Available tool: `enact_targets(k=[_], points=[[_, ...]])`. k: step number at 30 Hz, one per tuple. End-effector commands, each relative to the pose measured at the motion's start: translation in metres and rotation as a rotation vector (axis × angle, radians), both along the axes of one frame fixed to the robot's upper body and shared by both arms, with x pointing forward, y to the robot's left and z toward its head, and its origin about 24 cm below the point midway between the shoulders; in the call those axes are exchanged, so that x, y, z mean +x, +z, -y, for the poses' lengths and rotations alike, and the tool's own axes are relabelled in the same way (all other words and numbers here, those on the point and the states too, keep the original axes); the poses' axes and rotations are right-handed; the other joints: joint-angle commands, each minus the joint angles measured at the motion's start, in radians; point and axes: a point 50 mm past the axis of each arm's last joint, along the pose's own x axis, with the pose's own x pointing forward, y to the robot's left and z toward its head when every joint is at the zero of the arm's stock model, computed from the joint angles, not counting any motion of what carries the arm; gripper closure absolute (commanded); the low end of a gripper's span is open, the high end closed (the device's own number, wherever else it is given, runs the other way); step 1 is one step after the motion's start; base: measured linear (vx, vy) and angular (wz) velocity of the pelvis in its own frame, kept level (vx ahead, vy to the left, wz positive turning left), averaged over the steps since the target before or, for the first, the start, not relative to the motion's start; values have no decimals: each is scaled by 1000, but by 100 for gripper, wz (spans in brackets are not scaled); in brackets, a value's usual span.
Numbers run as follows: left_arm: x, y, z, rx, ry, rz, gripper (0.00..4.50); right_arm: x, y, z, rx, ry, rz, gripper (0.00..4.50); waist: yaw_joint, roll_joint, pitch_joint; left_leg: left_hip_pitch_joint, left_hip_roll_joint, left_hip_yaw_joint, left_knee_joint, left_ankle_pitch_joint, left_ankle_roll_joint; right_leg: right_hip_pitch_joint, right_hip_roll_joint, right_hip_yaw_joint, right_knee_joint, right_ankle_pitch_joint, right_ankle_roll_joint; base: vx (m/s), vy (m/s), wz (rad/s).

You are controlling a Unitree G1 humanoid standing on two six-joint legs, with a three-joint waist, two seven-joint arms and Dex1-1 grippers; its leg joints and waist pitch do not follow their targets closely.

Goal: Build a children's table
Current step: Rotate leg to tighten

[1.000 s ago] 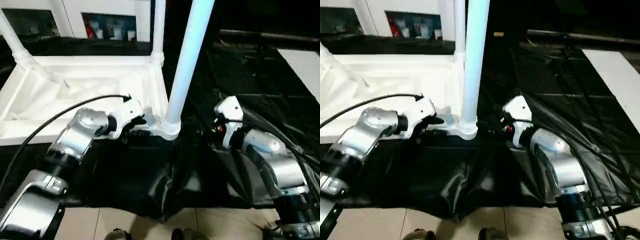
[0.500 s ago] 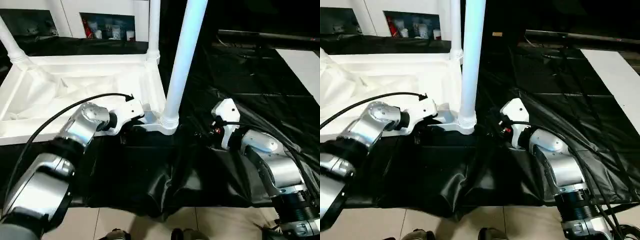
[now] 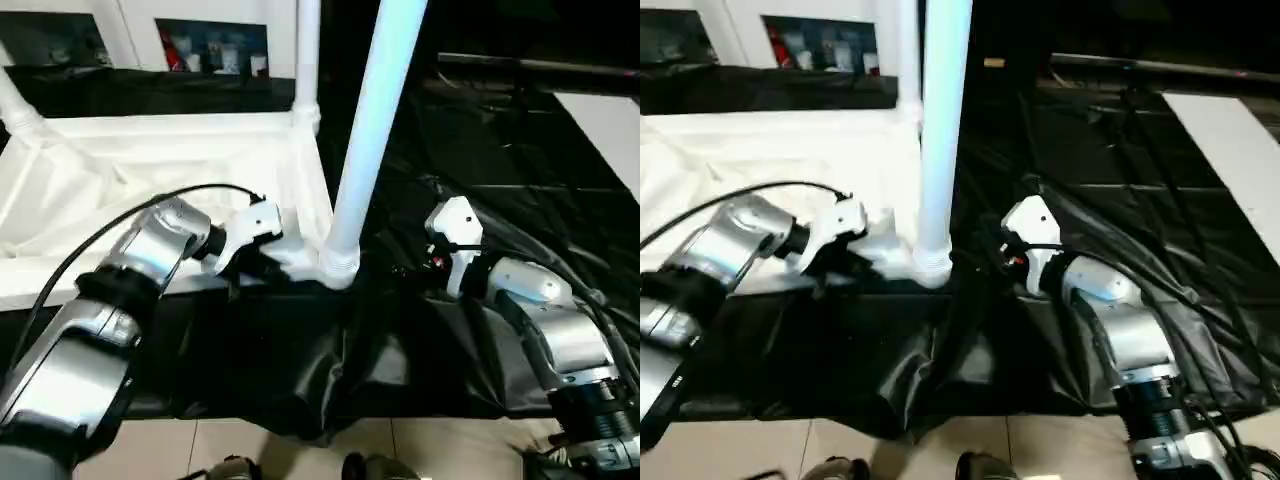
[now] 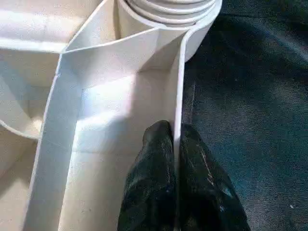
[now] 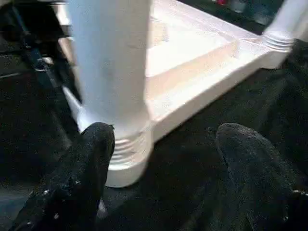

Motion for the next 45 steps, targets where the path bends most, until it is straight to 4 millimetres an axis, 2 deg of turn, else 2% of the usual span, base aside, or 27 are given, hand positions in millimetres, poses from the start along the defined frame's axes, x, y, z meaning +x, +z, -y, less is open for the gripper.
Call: enact_targets(k=[1,3,7,8,9,11,14,16,18,22,27,32,36,40,45], points=[[-4,-7,5,-22,36,15,447,-7,1,-3,6,54,-4,80,4,7,-66,13,77,-20,-68,-40,117,69,-100,56,-52,1,-322,0,0,0],[-6,-10,7,-32,53,43,447,-10,0,-4,8,77,-10,80,5,7,-64,13,81,-21,-70,-63,106,69,-102,57,-54,-26,-316,0,0,0],[-13,-12,13,-69,52,73,447,-15,-6,-4,2,123,-45,80,2,6,-65,12,76,-21,-72,-76,94,70,-100,58,-60,-82,-293,0,0,0],[-14,-13,14,-76,53,79,450,-15,-7,-4,5,131,-58,53,0,5,-65,10,76,-21,-71,-78,94,72,-102,59,-60,-85,-294,0,0,0],[-15,-13,16,-89,56,89,450,-16,-9,-5,11,142,-77,47,0,6,-64,10,75,-21,-71,-77,95,72,-101,59,-62,-95,-290,0,0,0],[-19,-14,20,-119,49,105,450,-13,-12,-6,5,125,-77,41,-2,6,-68,8,73,-20,-68,-55,101,72,-99,59,-59,-75,-288,0,0,0],[-23,-14,24,-138,50,111,450,-11,-14,-8,-14,117,-60,3,-2,8,-69,9,72,-19,-66,-26,120,67,-96,57,-56,-37,-294,0,0,0],[-26,-15,28,-152,43,114,450,-3,-18,-14,-39,73,-29,1,-5,7,-71,5,72,-19,-66,-17,119,67,-97,56,-53,-37,-297,0,0,0],[-28,-15,28,-156,42,108,450,-1,-21,-18,-42,77,-37,1,-7,5,-70,8,70,-17,-66,-28,112,67,-96,57,-56,-68,-296,0,0,0],[-30,-16,28,-158,37,102,450,5,-23,-21,-22,55,-52,1,-5,9,-73,10,73,-19,-66,-13,123,66,-96,56,-52,-46,-299,0,0,0],[-34,-17,27,-153,30,84,450,11,-26,-25,-3,73,-57,1,-5,8,-75,9,70,-16,-62,7,136,68,-95,57,-46,1,-308,0,0,0],[-36,-17,27,-153,25,78,450,14,-26,-25,8,75,-56,1,-7,10,-74,10,70,-16,-62,4,139,67,-95,56,-47,-12,-308,0,0,0],[-38,-16,26,-150,15,69,450,17,-23,-27,53,98,-49,48,-7,8,-74,10,70,-16,-62,5,144,68,-94,56,-46,-8,-312,0,0,0],[-37,-16,24,-144,15,70,450,17,-23,-27,50,126,-51,77,-7,9,-75,11,71,-16,-60,31,163,67,-93,55,-41,29,-319,0,0,0],[-36,-15,22,-133,13,71,450,17,-24,-27,54,158,-62,122,-6,10,-75,10,71,-16,-60,15,160,68,-94,55,-44,2,-320,0,0,0]])
